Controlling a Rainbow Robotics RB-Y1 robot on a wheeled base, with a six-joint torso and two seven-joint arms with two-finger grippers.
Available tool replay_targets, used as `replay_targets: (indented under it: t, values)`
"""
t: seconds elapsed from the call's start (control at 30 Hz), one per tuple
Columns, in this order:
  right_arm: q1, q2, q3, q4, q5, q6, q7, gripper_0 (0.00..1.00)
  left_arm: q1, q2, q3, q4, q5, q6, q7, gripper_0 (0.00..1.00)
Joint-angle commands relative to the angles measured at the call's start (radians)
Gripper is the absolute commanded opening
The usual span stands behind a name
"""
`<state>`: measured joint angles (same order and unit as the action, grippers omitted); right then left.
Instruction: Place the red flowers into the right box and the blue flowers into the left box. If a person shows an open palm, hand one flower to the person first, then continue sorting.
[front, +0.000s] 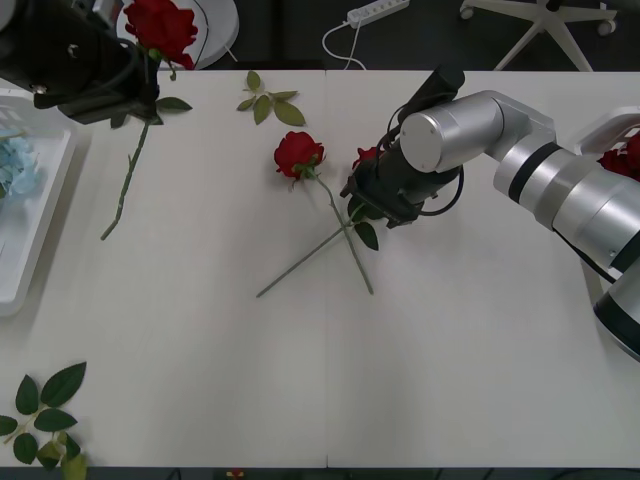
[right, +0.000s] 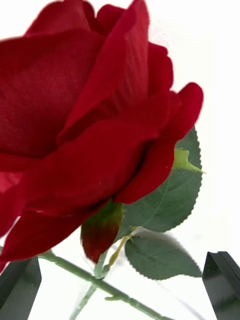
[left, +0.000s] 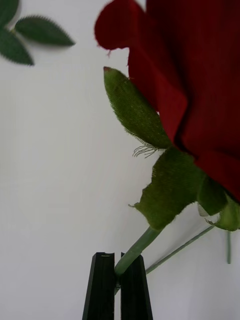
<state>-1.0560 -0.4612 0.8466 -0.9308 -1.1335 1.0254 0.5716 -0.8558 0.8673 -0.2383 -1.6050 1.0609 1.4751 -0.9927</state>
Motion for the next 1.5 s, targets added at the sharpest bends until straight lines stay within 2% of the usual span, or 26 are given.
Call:
replay_targets:
  t: [0.03, 0.23, 0.43, 0.47, 0.53, 0.6, 0.63, 0.67, 0.73, 0.77, 0.83, 0.87, 1.2, 1.4, 1.5]
  values:
    - [-0.056, 0.049, 0.0, 0.035, 0.024, -0.038, 0.036, 0.95, 0.095, -0.059, 0.142, -0.116, 0.039, -0.108, -0.05, 0.0]
    - [-0.056, 0.093, 0.0, 0.098, 0.038, -0.085, 0.045, 0.95, 0.1, -0.163, 0.155, -0.157, 0.039, -0.196, -0.089, 0.0]
    - [-0.056, 0.116, 0.0, 0.109, 0.051, -0.096, 0.045, 0.94, 0.1, -0.315, 0.155, -0.196, 0.033, -0.295, -0.107, 0.0]
    - [-0.056, 0.116, 0.0, 0.109, 0.051, -0.094, 0.045, 0.89, 0.1, -0.326, 0.155, -0.2, 0.033, -0.303, -0.109, 0.0]
    - [-0.055, 0.116, 0.0, 0.11, 0.054, -0.094, 0.047, 0.67, 0.1, -0.375, 0.155, -0.211, 0.044, -0.334, -0.104, 0.0]
    - [-0.056, 0.121, 0.0, 0.115, 0.055, -0.093, 0.047, 0.52, 0.1, -0.404, 0.155, -0.211, 0.059, -0.357, -0.103, 0.0]
    - [-0.056, 0.124, 0.002, 0.122, 0.057, -0.093, 0.05, 0.41, 0.1, -0.424, 0.155, -0.22, 0.057, -0.361, -0.101, 0.0]
    - [-0.056, 0.127, 0.002, 0.125, 0.058, -0.093, 0.051, 0.36, 0.1, -0.429, 0.155, -0.225, 0.056, -0.361, -0.098, 0.0]
    - [-0.056, 0.131, 0.0, 0.141, 0.067, -0.094, 0.059, 0.21, 0.098, -0.449, 0.148, -0.24, 0.056, -0.381, -0.093, 0.0]
    - [-0.056, 0.133, 0.0, 0.144, 0.069, -0.094, 0.06, 0.19, 0.098, -0.45, 0.143, -0.245, 0.059, -0.388, -0.093, 0.0]
    - [-0.056, 0.136, 0.0, 0.152, 0.077, -0.094, 0.068, 0.08, 0.098, -0.45, 0.123, -0.266, 0.057, -0.397, -0.089, 0.0]
    - [-0.056, 0.137, 0.0, 0.155, 0.08, -0.094, 0.073, 0.0, 0.1, -0.45, 0.116, -0.282, 0.051, -0.397, -0.083, 0.0]
    - [-0.068, 0.091, 0.0, 0.158, 0.083, -0.071, 0.108, 0.0, 0.101, -0.439, 0.096, -0.331, 0.03, -0.383, -0.061, 0.0]
    - [-0.127, -0.025, -0.001, 0.155, 0.063, 0.062, 0.292, 0.0, 0.101, -0.422, 0.08, -0.331, 0.019, -0.383, -0.061, 0.0]
    - [-0.134, -0.088, -0.001, 0.15, 0.054, 0.087, 0.395, 0.0, 0.101, -0.415, 0.073, -0.334, 0.016, -0.383, -0.061, 0.0]
